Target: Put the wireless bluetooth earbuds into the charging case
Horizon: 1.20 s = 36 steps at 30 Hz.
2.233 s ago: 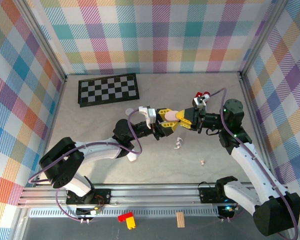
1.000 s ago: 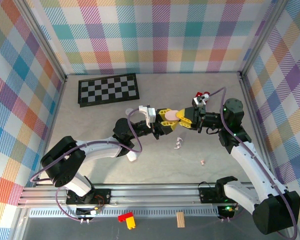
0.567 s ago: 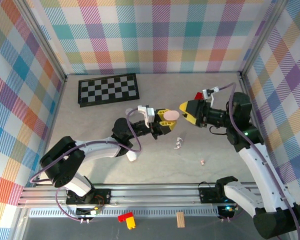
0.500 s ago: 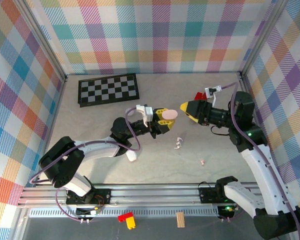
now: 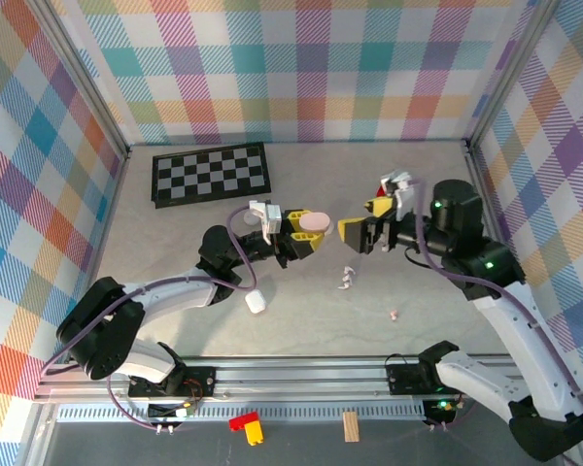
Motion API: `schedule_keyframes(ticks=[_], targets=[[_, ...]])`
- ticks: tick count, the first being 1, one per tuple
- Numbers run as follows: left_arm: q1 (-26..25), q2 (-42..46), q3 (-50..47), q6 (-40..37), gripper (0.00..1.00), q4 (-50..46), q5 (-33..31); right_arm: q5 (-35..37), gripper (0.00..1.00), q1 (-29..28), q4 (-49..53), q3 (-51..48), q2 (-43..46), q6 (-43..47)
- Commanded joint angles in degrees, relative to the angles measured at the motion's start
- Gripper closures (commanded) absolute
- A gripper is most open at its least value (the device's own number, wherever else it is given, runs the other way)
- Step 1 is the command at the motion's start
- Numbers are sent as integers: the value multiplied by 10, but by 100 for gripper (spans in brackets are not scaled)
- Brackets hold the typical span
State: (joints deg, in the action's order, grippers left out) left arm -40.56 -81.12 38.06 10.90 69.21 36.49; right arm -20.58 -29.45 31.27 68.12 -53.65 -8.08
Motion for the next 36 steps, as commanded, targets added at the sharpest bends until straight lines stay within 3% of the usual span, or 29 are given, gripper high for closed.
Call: schedule_keyframes(ticks=[1, 7, 29, 36], targets=[[7, 13, -2, -7, 70, 2, 16, 72, 3, -45, 17, 23, -27, 78], [7, 7, -5, 0, 71, 20, 21, 101, 3, -76, 18, 34, -72, 92], [7, 18, -11, -26, 71, -9, 47, 203, 6, -77, -19, 46, -95, 9], [7, 30, -20, -29, 71, -13, 52, 218, 7, -76, 27, 91, -116, -15]])
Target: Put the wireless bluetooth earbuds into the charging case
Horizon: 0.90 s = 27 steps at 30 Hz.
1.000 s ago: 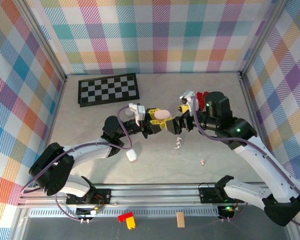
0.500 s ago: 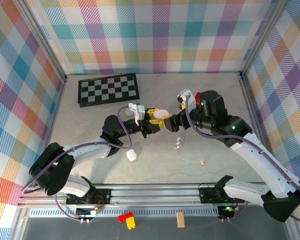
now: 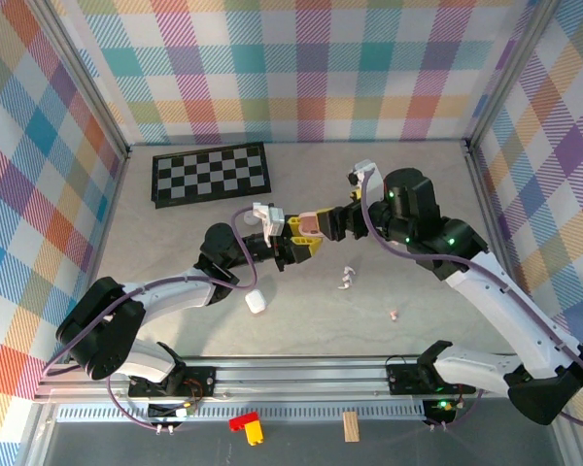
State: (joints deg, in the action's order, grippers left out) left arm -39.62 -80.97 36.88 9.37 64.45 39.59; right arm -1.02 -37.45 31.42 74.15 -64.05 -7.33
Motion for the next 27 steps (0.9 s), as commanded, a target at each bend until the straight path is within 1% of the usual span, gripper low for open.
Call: schedule_keyframes(ticks=[1, 5, 7, 10, 12, 13, 15, 17, 19, 21, 24, 27], targets=[[-3, 31, -11, -14, 71, 35, 18, 21, 7, 4, 36, 40, -15, -28], [-3, 40, -21, -15, 71, 33, 9, -11, 7, 4, 40, 47, -1, -43], [-2, 38, -25, -15, 71, 31, 4, -36, 6, 11, 35, 48, 13, -68], [1, 30, -28, -12, 71, 42, 4, -84, 5, 33, 33, 48, 30, -103], [4, 30, -31, -7, 71, 52, 4, -104, 2, 54, 35, 36, 45, -113], [6, 31, -32, -6, 71, 53, 3, -101, 0, 63, 39, 28, 52, -113], [9, 34, -35, -6, 71, 51, 5, -87, 1, 92, 59, 7, 63, -125], [13, 38, -38, -4, 71, 51, 6, -91, 1, 127, 83, -11, 63, -133], [17, 41, -41, -2, 71, 50, 9, -51, 1, 156, 126, -27, 54, -137], [20, 45, -43, -1, 71, 47, 12, -5, 1, 171, 155, -45, 41, -135], [23, 52, -47, 0, 71, 41, 13, 36, 1, 188, 163, -86, 25, -168], [24, 59, -50, -2, 71, 32, 9, 85, 1, 195, 179, -118, -10, -196]])
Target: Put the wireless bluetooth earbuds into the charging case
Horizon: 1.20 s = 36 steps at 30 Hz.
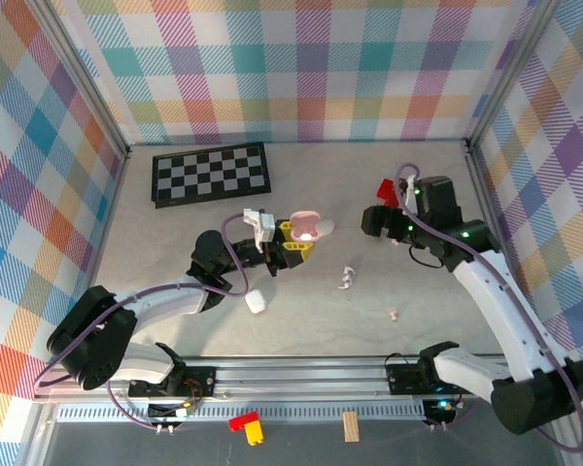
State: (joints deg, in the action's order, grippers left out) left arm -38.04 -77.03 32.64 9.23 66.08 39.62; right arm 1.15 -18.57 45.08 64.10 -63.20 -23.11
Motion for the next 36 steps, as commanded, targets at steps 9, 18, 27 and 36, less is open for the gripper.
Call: schedule_keyframes(ticks=[9, 18, 27, 36], targets=[[10, 26, -8, -9, 71, 1, 7, 159, 20, 10, -28, -72, -137, -38], [10, 34, -5, -19, 71, -27, 9, 101, 52, 77, -62, -4, -293, -41], [10, 40, 0, -26, 71, -49, 5, 63, 58, 107, -76, 69, -402, -4], [10, 28, 12, -23, 71, -50, 6, 62, 69, 119, -71, 101, -453, 17]])
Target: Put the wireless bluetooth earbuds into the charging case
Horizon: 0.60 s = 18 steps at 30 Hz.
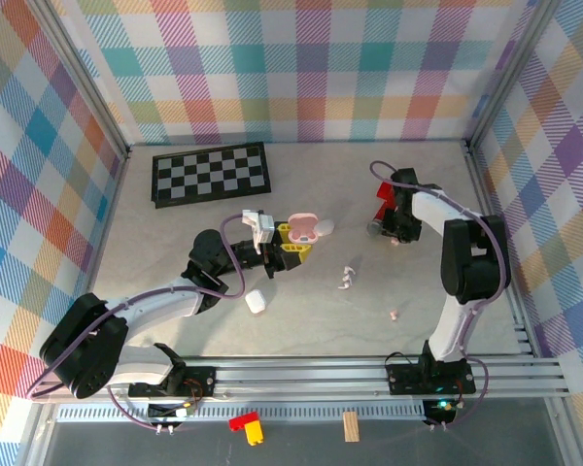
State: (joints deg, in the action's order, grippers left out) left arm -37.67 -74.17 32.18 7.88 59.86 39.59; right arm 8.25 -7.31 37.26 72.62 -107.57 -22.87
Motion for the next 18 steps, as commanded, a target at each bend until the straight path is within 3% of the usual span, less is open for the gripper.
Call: schedule_keyframes(ticks=[1, 11, 18], targets=[[7, -3, 18, -9, 71, 14, 8, -10, 69, 7, 7, 15, -11, 15], [7, -6, 19, 2, 71, 25, 9, -19, 77, 9, 11, 17, -24, 16], [19, 8, -2, 15, 72, 35, -9, -51, 79, 7, 15, -13, 36, 14]])
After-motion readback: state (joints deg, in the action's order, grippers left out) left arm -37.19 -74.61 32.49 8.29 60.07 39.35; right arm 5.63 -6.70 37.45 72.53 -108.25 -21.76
